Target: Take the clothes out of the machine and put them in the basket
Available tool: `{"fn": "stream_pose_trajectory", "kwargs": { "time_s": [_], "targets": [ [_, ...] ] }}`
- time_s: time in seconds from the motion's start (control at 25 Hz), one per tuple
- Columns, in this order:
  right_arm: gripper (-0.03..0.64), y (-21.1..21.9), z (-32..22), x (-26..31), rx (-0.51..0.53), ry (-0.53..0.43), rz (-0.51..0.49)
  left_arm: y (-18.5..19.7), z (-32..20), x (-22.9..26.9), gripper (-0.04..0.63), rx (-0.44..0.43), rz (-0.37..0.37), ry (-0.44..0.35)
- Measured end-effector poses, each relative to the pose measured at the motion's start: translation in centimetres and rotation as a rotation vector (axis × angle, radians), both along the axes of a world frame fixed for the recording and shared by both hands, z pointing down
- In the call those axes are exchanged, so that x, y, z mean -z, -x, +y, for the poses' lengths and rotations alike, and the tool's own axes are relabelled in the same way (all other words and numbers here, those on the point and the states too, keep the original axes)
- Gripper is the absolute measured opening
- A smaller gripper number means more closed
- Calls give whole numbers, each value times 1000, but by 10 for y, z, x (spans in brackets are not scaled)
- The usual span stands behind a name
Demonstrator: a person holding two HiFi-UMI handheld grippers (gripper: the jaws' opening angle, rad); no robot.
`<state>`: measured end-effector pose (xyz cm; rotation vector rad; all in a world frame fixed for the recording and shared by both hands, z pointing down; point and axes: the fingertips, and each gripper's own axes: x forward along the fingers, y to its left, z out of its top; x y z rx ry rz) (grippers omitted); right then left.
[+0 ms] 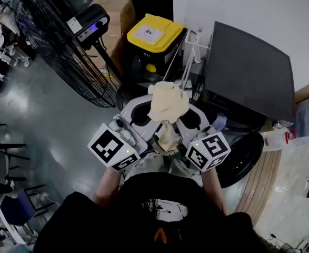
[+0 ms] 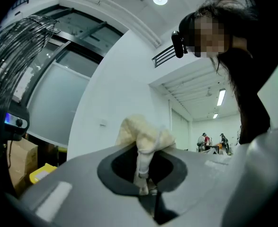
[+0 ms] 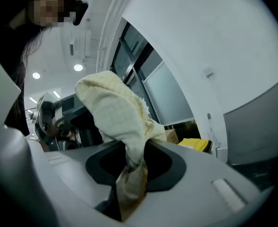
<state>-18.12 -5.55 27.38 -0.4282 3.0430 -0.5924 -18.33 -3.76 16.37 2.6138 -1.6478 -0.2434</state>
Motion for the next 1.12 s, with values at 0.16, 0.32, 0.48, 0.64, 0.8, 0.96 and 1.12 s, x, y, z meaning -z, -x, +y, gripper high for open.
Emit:
{"fn": "stream_pose_trajectory", "kwargs": {
  "time_s": [0.16, 0.32, 0.48, 0.64, 0.8, 0.96, 1.12],
  "targets": [
    [115, 19, 1, 12, -10, 58, -64, 16, 1, 6, 17, -22, -27, -18],
    [112, 40, 4, 30, -13, 70, -111, 34, 5, 17, 17, -37, -48, -55],
    [112, 47, 0, 45, -43, 33, -135, 41, 6, 33, 17, -88, -50, -117],
    [112, 47, -5, 25, -98, 30, -81, 46, -3, 11, 17, -120, -65, -61],
    [112, 34, -8, -17, -170, 66, 33, 42, -15, -29, 17, -167, -91, 55],
    [112, 13, -8, -66, -232, 101, 146, 31, -22, -84, 17, -202, -161, 164],
    [112, -6, -5, -112, -284, 122, 259, 21, -25, -137, 17, -248, -220, 270]
  ]
}}
